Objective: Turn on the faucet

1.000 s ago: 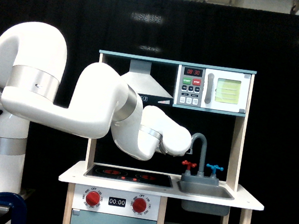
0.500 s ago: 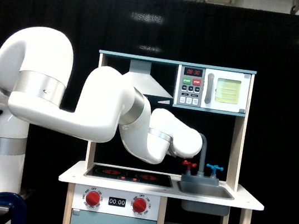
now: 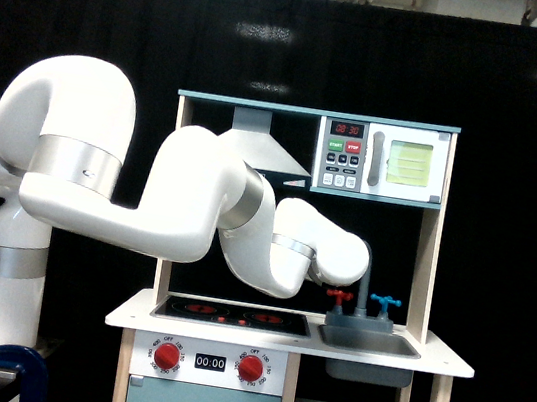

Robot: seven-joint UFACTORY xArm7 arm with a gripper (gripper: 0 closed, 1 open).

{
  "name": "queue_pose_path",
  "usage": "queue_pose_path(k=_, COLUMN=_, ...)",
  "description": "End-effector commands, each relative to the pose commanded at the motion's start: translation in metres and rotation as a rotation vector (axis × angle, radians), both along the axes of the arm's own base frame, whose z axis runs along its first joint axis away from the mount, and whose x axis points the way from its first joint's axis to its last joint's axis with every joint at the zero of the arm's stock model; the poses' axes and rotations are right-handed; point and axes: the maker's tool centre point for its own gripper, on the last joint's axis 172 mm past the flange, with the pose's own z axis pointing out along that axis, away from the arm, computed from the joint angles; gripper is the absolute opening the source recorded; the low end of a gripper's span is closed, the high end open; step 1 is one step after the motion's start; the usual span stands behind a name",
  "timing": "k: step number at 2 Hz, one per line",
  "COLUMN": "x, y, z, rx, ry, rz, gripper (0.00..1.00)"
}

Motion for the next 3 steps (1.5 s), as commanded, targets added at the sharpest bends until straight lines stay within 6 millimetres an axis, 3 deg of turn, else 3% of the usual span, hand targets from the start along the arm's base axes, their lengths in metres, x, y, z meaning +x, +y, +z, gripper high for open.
queue_pose_path(k=1, x=0.035, y=-0.016, z=-0.006, rx=0.000, ry=0.000, rz=0.000, gripper=1.00)
queue_pose_path(k=2, x=0.040, y=-0.022, z=-0.002, rx=0.000, ry=0.000, rz=0.000, gripper=1.00)
queue_pose_path(k=3, x=-0.011, y=-0.109, z=0.018, rx=0.000, ry=0.000, rz=0.000, gripper=1.00)
